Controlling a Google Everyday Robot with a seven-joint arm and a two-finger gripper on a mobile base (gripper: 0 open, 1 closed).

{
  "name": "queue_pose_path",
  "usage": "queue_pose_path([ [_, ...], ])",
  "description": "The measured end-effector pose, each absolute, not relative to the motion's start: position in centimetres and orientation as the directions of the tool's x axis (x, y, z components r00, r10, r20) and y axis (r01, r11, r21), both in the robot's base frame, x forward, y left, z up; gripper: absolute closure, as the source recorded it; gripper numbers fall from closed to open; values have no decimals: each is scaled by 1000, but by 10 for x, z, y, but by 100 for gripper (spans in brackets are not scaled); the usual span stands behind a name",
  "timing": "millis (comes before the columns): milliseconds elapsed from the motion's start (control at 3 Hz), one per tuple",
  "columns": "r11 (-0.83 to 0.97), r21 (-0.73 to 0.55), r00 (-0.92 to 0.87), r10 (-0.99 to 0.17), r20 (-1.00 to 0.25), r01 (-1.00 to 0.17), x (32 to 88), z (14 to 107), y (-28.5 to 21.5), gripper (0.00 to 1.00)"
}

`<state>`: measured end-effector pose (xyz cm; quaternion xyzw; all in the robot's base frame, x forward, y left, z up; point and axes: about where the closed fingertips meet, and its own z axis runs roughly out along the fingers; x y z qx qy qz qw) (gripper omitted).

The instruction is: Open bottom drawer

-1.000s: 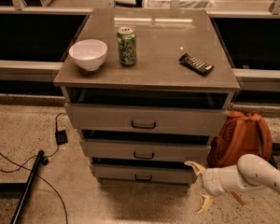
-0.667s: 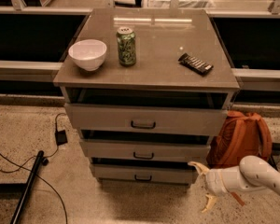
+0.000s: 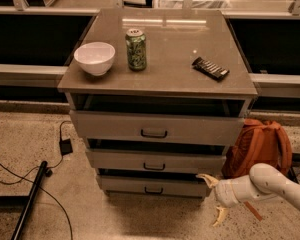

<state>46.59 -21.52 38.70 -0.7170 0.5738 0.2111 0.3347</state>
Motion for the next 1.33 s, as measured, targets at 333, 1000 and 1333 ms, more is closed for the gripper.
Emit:
queue_pose_path([
  [333,-141,-207,247,-679,-692,-968,473,336,-211,0],
  [1000,-70,-214,200,-705,-680,-974,481,243,-209,0],
  [1333,-48,-272,220,-730,-647,-961,504,221,-204,0],
])
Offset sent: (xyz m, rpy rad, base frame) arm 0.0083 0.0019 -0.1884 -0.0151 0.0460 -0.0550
